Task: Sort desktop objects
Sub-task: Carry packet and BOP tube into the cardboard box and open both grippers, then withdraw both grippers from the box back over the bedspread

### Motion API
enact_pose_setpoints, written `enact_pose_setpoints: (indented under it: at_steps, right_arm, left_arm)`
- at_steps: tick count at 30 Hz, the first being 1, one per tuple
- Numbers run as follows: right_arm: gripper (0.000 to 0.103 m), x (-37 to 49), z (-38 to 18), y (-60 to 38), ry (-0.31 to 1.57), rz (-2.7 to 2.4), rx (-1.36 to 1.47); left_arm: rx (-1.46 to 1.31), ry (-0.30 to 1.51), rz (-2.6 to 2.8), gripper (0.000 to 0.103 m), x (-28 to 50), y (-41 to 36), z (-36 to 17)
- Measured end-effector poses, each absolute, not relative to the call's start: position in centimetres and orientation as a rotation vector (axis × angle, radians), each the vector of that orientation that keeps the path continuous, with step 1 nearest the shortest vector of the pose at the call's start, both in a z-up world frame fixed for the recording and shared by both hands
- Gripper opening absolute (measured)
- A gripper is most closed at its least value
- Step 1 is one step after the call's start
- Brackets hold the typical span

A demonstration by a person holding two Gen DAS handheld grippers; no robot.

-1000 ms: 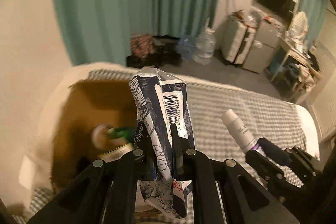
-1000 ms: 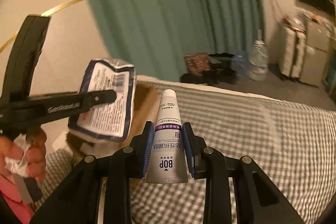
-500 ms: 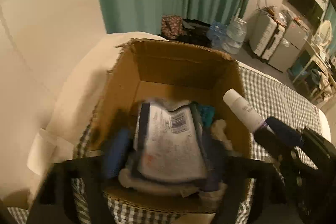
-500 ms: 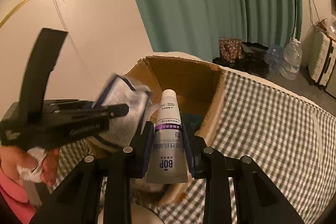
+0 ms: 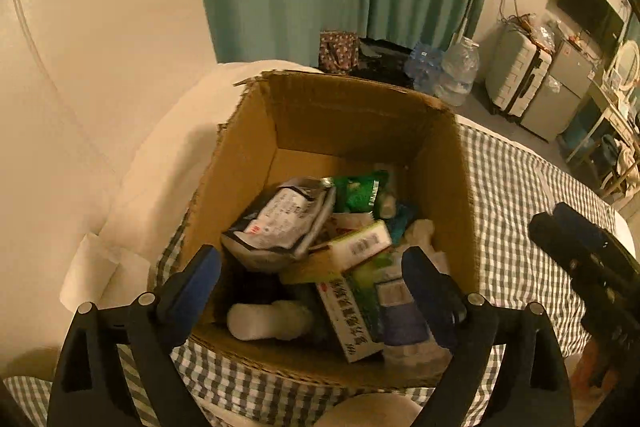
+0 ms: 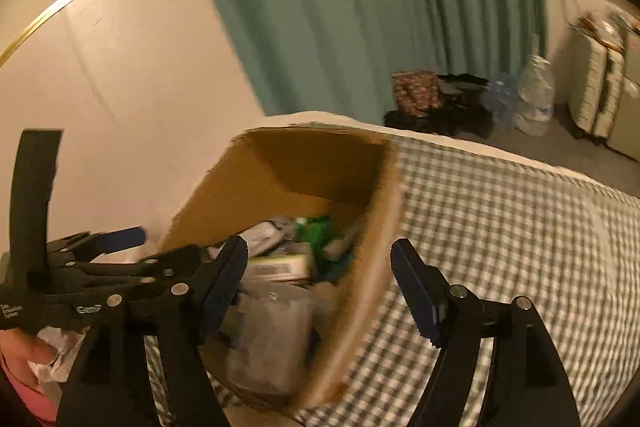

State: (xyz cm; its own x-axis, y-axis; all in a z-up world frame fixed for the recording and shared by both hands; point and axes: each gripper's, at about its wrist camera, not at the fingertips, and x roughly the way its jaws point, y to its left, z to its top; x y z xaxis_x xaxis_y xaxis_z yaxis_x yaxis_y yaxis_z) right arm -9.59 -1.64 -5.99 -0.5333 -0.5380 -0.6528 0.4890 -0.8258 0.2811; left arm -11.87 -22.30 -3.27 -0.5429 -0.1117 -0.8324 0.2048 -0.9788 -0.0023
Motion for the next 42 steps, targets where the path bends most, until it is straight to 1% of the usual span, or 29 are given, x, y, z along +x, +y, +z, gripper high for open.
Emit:
enact_pose_setpoints:
  at_steps: [4,7,10,14,18,22,25,27,29,36,37,42]
  right_arm:
    - [0.076,-9.8,-6.2,2.6,-0.089,-2.424,1.042]
    - [0.08,-9.3,-5.8,6.4,-0.088,-2.514,1.031]
    - [0.081,-8.9,-5.6,10.6,-0.09,-2.603,1.034]
    - [0.081,-8.5,-5.8,16.6,-0.128,-2.677,1.054]
    - [0.081,-8.5,-6.9,21.9,-0.157,-2.755,1.052]
    - [0.081,-9.3,-9.0,25.6,-0.231,-2.772,1.084]
    - [0.081,-10.6,-10.8,26.6,-0.186,-2.773,1.126]
    - [0.081,-11.4,-11.9,26.6,-0.104,-2.773,1.122]
    - [0.081,-12.5,-13.2,26.4,-0.083,-2.758,1.123]
    - [0.081,-16.6,-18.2,26.6,-0.228,-2.676,1.138]
    - [0.081,-17.2,-18.7,26.4,-0.224,-2.679,1.14]
    - [0.081,-20.7,-20.0,24.8,-0.11,-2.732,1.134]
  left_arm:
    - [1.402,0.132,-2.662,0.098,-11.2,-19.1,-2.9]
    - [1.38,0.073,-2.699,0.1,-10.8,-15.6,-2.3]
    - [1.35,0.028,-2.746,0.102,-10.7,-11.9,-1.8]
    - [1.323,0.049,-2.78,0.103,-11.0,-7.6,-2.0]
    - [1.353,0.06,-2.773,0.103,-12.4,-2.9,-3.7]
    - [1.41,-0.028,-2.759,0.103,-14.7,1.8,-6.4]
    - [1.458,-0.075,-2.778,0.103,-16.3,4.3,-8.5]
    - [1.469,-0.102,-2.773,0.103,-17.1,5.3,-10.0]
    - [1.485,-0.123,-2.754,0.103,-18.3,6.0,-11.6]
    - [1.501,-0.059,-2.711,0.103,-23.1,5.5,-15.6]
    - [1.501,-0.04,-2.709,0.103,-24.0,5.2,-16.2]
    - [1.49,0.017,-2.726,0.103,-27.0,4.1,-18.4]
